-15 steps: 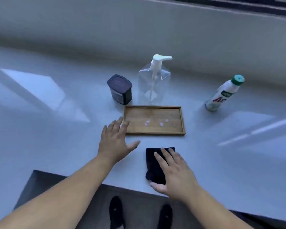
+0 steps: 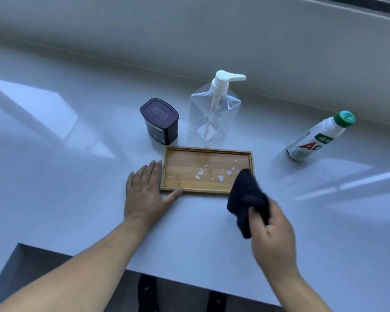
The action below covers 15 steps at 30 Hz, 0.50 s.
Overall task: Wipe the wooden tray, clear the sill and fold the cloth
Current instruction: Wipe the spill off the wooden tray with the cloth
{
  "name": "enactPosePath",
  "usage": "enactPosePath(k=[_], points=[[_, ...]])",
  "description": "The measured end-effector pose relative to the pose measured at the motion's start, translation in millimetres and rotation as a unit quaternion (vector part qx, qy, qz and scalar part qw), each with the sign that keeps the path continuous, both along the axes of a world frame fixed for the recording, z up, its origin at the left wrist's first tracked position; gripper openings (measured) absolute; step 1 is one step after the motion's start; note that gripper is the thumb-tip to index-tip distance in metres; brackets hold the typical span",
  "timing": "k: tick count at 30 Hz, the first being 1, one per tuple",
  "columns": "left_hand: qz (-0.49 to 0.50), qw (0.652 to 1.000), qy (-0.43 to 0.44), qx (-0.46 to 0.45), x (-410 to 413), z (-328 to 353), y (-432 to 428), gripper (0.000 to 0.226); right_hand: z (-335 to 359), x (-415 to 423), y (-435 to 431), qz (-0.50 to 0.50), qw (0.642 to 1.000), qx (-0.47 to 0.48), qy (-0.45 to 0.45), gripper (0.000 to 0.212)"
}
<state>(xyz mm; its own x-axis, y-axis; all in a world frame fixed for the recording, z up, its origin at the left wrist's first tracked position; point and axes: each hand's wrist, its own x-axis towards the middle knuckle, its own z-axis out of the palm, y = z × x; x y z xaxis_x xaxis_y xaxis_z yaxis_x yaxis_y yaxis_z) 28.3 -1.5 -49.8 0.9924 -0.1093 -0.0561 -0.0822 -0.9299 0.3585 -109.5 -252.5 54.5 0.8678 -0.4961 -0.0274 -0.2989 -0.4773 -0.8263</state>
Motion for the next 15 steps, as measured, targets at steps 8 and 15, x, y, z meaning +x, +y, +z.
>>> enactPosePath(k=[8, 15], points=[[0.002, 1.000, 0.011, 0.001, 11, -5, -1, 0.100, -29, 109, -31, 0.066, 0.980, -0.157, 0.100, 0.059], [-0.001, 1.000, 0.018, 0.000, 15, -8, 1, 0.101, -73, 150, 44, 0.113, 0.926, -0.271, 0.239, 0.060]])
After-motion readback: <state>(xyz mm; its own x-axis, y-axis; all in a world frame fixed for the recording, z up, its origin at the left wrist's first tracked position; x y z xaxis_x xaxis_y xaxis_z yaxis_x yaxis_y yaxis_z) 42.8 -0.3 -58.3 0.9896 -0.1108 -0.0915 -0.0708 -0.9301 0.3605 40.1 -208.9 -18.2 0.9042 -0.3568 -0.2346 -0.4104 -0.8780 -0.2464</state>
